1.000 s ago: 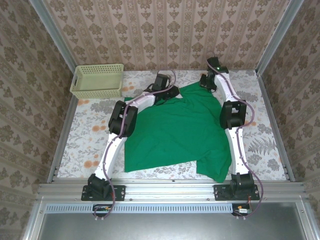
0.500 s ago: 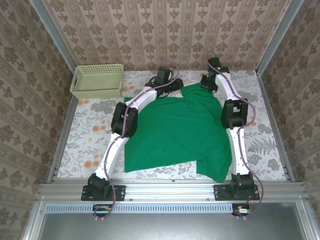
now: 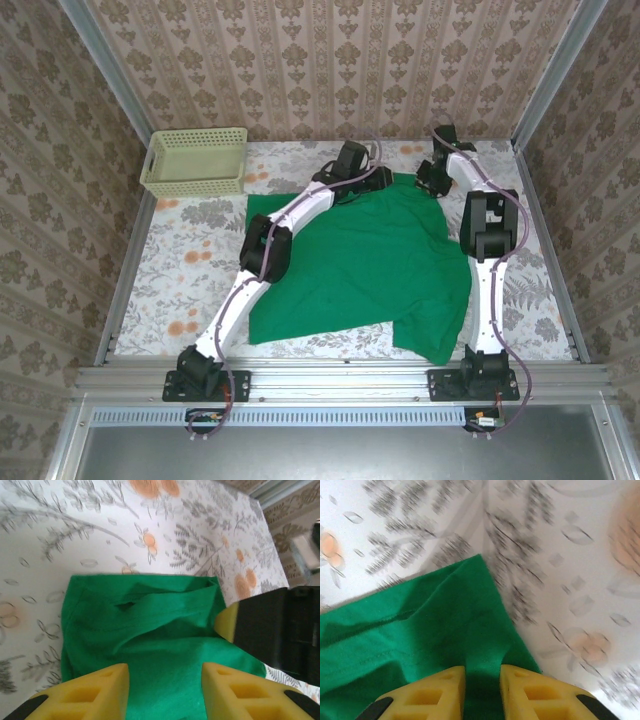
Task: Fold the inside-out t-shirt
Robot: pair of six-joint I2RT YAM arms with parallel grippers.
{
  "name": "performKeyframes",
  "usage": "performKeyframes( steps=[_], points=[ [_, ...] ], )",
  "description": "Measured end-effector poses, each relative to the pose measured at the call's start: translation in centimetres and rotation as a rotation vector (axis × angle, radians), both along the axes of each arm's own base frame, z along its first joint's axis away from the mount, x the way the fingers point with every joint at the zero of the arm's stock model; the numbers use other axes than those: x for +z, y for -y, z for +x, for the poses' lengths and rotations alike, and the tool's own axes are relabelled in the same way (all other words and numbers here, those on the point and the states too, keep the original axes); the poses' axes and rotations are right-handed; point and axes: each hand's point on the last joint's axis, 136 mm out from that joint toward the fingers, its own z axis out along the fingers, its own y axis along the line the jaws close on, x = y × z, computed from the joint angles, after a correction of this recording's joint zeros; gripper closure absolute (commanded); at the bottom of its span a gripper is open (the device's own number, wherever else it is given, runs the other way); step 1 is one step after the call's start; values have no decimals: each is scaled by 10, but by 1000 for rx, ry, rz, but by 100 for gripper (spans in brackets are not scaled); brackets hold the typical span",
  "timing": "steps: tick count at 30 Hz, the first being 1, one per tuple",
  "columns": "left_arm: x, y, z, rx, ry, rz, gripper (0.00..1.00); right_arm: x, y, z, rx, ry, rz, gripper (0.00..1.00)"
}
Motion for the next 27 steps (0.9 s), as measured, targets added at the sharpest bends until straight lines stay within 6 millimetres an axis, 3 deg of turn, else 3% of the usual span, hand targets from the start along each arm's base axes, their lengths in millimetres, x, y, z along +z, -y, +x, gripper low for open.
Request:
performKeyframes(
  steps=[3,10,13,19,22,27],
  points=[
    [-18,0,-9,-13,-42,29,59,1,1,-12,-8,-1,3,72],
    [-19,-7,-24,-29,-55,39,60,7,5,-8,16,29,-38,69],
    [-21,-8,-35,-43,-61,54,60,21,10,1,35,62,-73,68],
    [-21,-1,-43,-62,-51,52,61,58,11,42,78,187,-125,64],
    [-21,0,-43,-63,-50,50,61,54,8,50,104,186,-145,62],
    [-22,-1,-43,-62,-48,49,61,29,-1,50,136,115,-193,58]
  ],
)
